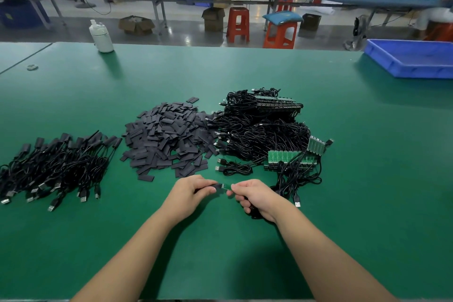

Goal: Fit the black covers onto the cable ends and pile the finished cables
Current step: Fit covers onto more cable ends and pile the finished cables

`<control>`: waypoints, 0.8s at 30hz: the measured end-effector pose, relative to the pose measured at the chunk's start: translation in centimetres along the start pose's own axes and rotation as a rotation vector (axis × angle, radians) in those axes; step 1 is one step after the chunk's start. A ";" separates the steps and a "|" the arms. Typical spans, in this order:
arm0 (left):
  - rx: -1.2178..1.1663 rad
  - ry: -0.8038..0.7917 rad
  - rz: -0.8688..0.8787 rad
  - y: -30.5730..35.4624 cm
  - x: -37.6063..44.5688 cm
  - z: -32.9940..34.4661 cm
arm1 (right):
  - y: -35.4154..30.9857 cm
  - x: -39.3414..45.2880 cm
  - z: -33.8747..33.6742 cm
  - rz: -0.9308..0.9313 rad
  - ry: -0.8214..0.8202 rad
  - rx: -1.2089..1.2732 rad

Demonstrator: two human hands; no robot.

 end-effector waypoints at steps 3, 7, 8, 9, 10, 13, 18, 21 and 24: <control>-0.040 -0.003 -0.022 -0.3 -0.1 0.1 | 0.1 0.1 -0.1 0.004 -0.004 0.003; -0.045 -0.014 -0.029 -0.4 -0.1 0.3 | 0.3 0.2 -0.1 0.009 -0.008 0.008; -0.038 -0.015 -0.029 -0.4 -0.1 0.3 | 0.4 0.2 -0.1 0.010 -0.008 0.006; -0.016 -0.017 -0.023 -0.3 0.0 0.3 | 0.4 0.2 -0.1 0.011 -0.011 0.000; 0.019 -0.019 -0.011 -0.1 0.0 0.3 | 0.4 0.2 -0.1 0.011 -0.016 -0.008; 0.106 -0.053 0.046 0.8 0.1 0.6 | 0.3 0.0 0.2 0.010 -0.038 -0.031; 0.183 -0.098 0.127 1.8 0.4 1.3 | 0.0 -0.3 0.3 -0.003 -0.048 -0.033; 0.235 -0.148 0.174 2.5 0.5 2.1 | -0.2 -0.4 0.6 -0.018 -0.071 -0.036; 0.265 -0.163 0.208 3.4 0.4 2.7 | -0.3 -0.5 0.8 -0.032 -0.083 -0.029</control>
Point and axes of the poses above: each hand's wrist, its own x-axis towards the middle knuckle, its own z-axis out of the palm, y = z × x, the point moved 10 cm from there along x, towards the middle knuckle, and after that the axes turned 2 degrees about -z, right-handed, at the moved point
